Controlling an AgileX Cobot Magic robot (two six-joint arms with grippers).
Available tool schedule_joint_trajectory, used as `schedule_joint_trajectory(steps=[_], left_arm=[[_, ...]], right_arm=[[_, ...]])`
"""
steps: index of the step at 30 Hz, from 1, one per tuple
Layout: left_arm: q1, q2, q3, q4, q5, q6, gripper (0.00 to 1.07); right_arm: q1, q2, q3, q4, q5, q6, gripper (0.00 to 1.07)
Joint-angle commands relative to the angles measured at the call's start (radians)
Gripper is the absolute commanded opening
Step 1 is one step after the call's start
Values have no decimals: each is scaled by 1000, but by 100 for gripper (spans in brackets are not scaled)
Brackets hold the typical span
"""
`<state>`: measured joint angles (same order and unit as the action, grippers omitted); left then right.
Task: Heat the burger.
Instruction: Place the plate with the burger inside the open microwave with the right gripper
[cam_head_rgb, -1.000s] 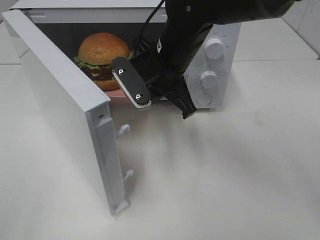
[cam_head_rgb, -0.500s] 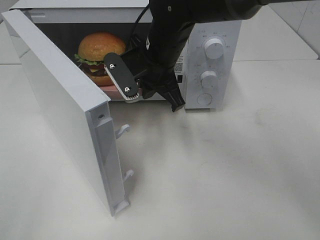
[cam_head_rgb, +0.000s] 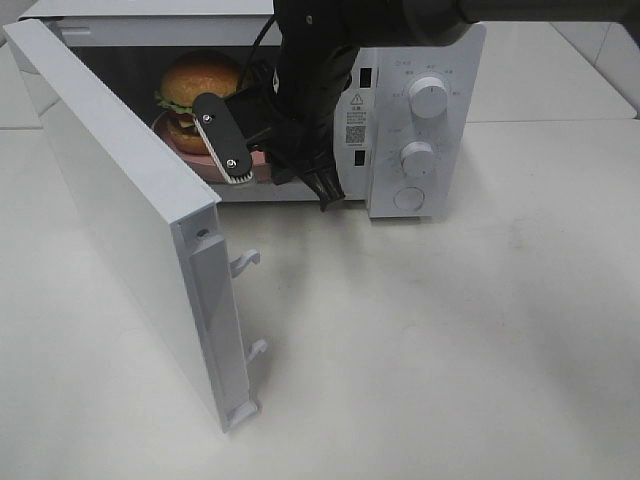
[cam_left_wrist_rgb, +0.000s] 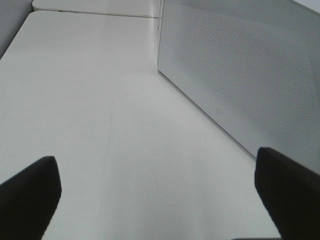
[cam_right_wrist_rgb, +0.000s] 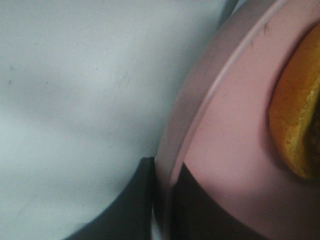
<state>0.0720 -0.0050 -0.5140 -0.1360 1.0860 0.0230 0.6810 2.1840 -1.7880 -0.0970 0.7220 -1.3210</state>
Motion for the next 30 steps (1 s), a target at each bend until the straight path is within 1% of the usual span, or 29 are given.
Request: schedule_joint_trajectory(steps=[1, 4, 12, 15, 17, 21, 25, 28, 30], left_arm=[[1, -16, 0, -7, -15, 2, 98], [1, -16, 0, -7, -15, 2, 98], [1, -16, 0, -5, -15, 2, 98], [1, -16, 0, -5, -15, 2, 98], [1, -16, 0, -4, -15, 2, 98], [1, -16, 0, -4, -15, 2, 98], [1, -16, 0, -2, -15, 2, 98], [1, -16, 0, -2, -15, 2, 98], [1, -16, 0, -2, -15, 2, 98]], right_arm=[[-3, 17, -57, -26, -53, 29, 0], [-3, 26, -66, -26, -53, 34, 0], [-3, 107, -162, -75, -55, 74, 0], [-3, 117, -170, -75, -57, 85, 0], [-3, 152, -211, -76, -65, 114, 0], [-3, 175, -236, -83, -82, 116, 0], [-5, 211, -275, -119, -90, 167, 1], [-5, 217, -279, -119, -95, 167, 2], [-5, 234, -298, -118, -114, 167, 6]])
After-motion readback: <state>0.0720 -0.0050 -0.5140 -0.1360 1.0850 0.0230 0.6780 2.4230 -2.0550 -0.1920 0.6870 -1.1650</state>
